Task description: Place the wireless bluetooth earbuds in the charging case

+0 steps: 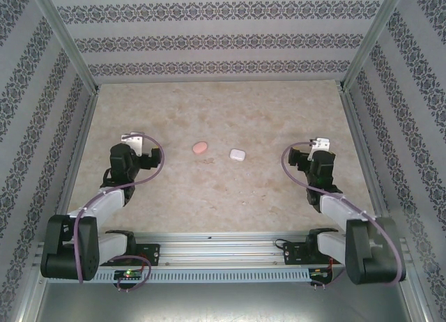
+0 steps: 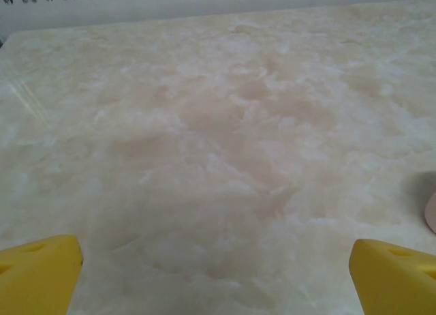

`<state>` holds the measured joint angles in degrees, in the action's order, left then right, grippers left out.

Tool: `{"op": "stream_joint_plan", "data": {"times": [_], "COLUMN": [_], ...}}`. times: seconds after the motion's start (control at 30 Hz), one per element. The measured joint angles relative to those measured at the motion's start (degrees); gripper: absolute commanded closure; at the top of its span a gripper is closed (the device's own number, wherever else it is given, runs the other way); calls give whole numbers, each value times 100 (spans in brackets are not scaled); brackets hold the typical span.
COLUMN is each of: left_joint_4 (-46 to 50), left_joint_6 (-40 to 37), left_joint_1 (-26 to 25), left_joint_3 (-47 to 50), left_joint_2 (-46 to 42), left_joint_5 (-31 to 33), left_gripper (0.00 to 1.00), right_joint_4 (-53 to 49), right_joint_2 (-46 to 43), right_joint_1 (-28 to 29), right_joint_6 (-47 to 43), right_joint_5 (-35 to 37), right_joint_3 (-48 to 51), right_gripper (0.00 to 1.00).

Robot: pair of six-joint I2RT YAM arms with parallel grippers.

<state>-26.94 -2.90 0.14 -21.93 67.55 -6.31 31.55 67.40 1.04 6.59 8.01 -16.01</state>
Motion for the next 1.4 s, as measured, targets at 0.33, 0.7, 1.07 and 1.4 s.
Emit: {"op": "stream_joint_plan", "data": {"times": [0.33,0.7,1.07,1.4], "left_joint_4": [-1672,-3373,-2828,-2785], "left_joint_6": [-74,-72,98,98], "left_joint_1": [-2,-2,-2,-2], "left_joint_3": [439,691,-4,48], "left_joint_2": [852,2273,2321,2321], "left_joint_5": [-238,-452,7,-72], "left_gripper": [0,0,0,0], "right_joint_4": [1193,1779,1781,1784], "right_joint_2": [1360,1915,1915,1915], "right_joint_1": [-129,-125,-50,26], "right_joint_6": [-197,-284,-404,-494], "right_joint_5": [-474,-511,-509,-527], "right_joint_3": [-431,-479,-490,-496], "right_gripper": [2,2,2,2]}}
